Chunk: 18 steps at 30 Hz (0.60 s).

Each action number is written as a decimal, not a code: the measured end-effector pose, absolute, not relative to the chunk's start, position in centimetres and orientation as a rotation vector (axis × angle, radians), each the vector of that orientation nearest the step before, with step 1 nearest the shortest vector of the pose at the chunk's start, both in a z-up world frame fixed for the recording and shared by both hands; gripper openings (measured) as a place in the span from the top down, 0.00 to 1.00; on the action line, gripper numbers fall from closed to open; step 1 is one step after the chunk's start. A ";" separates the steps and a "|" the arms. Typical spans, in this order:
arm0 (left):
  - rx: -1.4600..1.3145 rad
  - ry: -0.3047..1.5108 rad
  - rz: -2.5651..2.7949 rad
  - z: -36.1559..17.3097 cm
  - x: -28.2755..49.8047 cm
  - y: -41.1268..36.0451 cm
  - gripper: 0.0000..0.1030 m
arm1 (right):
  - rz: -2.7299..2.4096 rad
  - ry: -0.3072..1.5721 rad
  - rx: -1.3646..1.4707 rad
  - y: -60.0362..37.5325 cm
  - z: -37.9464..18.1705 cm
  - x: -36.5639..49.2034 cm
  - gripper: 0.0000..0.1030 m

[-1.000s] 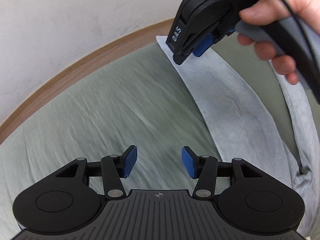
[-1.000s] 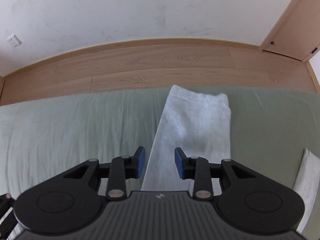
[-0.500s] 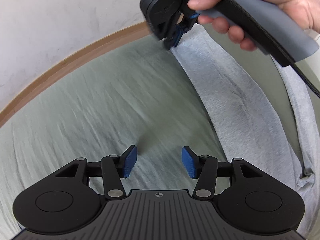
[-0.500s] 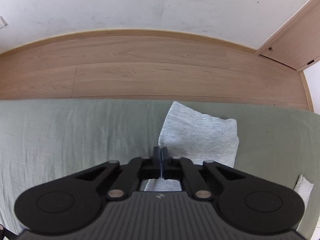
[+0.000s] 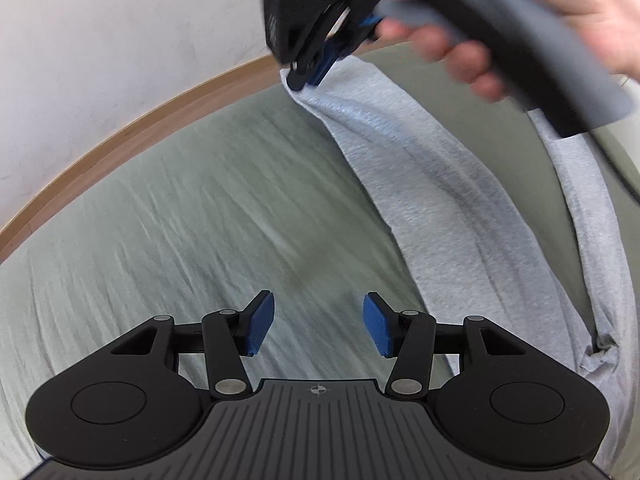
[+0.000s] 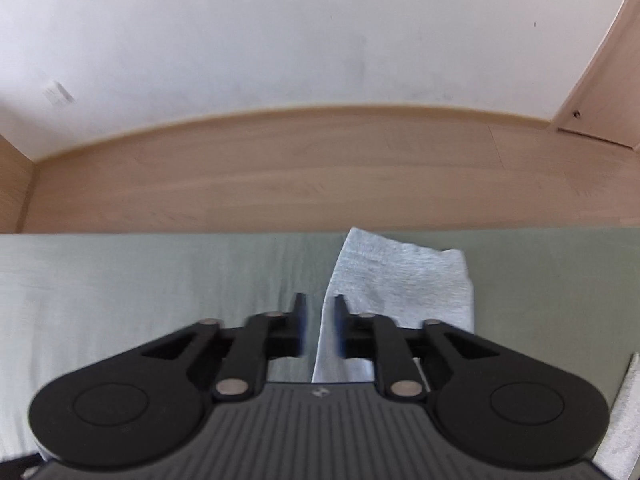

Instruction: Fold clothes

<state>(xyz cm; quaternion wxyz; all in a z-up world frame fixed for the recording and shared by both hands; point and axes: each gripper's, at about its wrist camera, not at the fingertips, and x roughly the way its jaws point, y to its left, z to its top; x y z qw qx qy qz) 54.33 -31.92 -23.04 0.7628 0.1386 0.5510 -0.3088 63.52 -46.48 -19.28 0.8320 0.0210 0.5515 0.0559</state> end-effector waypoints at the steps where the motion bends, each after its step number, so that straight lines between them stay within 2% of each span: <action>1: 0.305 1.194 -0.675 -23.0 54.1 -32.0 0.53 | 0.130 1.159 0.047 -46.9 -18.4 62.4 0.78; 7: 0.325 1.179 -0.681 -21.9 52.5 -31.7 0.53 | 0.222 1.173 0.061 -49.7 -16.0 52.3 0.73; 12: 0.322 1.182 -0.675 -21.8 50.2 -31.7 0.53 | 0.328 1.219 0.017 -49.5 -18.3 42.3 0.71; 18: 0.266 1.208 -0.701 -22.9 47.8 -31.8 0.53 | 0.298 1.202 0.049 -51.8 -19.5 36.4 0.71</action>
